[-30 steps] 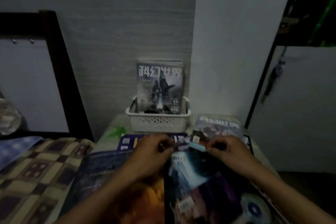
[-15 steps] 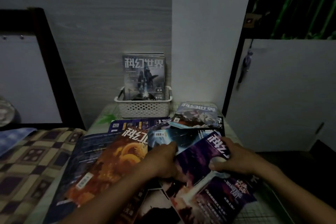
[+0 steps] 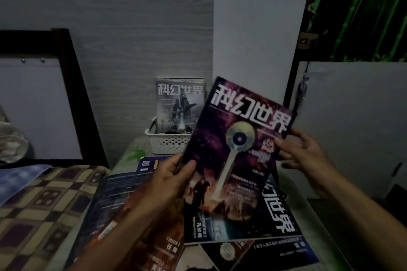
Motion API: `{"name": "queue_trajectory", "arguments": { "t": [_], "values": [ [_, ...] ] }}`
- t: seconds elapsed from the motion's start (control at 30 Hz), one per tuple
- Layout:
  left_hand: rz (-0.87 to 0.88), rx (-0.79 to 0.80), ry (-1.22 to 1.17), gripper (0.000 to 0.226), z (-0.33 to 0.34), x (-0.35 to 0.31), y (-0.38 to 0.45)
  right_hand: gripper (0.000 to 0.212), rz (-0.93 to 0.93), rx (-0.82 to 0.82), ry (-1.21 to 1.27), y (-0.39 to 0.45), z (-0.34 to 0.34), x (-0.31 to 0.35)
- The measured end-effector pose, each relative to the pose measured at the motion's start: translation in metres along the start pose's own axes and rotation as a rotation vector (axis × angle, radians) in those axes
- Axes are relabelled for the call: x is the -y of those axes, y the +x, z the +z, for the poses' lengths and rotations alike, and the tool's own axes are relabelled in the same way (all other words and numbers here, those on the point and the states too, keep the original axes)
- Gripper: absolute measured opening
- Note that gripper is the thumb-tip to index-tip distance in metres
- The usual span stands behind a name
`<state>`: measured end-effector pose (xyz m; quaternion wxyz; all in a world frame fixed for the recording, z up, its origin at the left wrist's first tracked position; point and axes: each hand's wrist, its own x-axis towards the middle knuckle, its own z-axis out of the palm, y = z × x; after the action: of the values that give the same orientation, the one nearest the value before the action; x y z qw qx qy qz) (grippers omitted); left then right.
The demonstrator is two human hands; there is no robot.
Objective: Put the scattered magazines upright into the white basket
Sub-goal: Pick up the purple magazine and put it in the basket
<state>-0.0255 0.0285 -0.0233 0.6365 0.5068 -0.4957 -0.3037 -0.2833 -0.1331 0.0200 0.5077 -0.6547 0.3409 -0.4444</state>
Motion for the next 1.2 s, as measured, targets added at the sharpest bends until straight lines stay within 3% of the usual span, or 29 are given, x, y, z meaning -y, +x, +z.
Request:
{"name": "queue_trajectory", "arguments": {
  "t": [0.1,0.17,0.27,0.37,0.5,0.6,0.7,0.9,1.0,1.2],
  "values": [
    [0.062,0.003,0.079,0.020,-0.009,-0.010,0.006,0.020,-0.137,-0.012,0.040,-0.005,0.030,0.003],
    [0.036,0.050,0.178,0.027,-0.015,-0.010,0.009,0.010,-0.238,-0.041,-0.010,-0.008,0.044,0.007],
    [-0.014,0.030,0.292,0.045,-0.021,-0.004,0.008,0.013,-0.278,-0.019,-0.138,-0.017,0.059,-0.001],
    [0.007,-0.044,0.367,0.041,-0.028,0.004,0.001,0.024,-0.256,0.014,-0.255,-0.029,0.069,-0.024],
    [0.109,-0.105,0.428,0.040,-0.034,0.004,0.004,0.020,-0.164,-0.030,-0.098,-0.016,0.069,-0.022],
    [0.173,-0.242,0.442,0.039,-0.045,-0.012,0.026,0.015,-0.144,-0.041,-0.021,0.013,0.083,0.001],
    [0.206,-0.402,0.483,0.025,-0.067,-0.035,0.066,0.003,-0.165,-0.119,0.007,0.059,0.108,0.028],
    [0.247,-0.571,0.580,0.008,-0.115,-0.060,0.166,0.012,-0.196,-0.229,-0.035,0.164,0.166,0.055],
    [0.194,-0.601,0.625,0.001,-0.136,-0.031,0.215,0.010,-0.201,-0.281,-0.138,0.211,0.191,0.038],
    [0.081,-0.628,0.684,0.019,-0.155,0.061,0.262,0.012,-0.121,-0.321,-0.350,0.261,0.223,-0.035]
  ]
}}
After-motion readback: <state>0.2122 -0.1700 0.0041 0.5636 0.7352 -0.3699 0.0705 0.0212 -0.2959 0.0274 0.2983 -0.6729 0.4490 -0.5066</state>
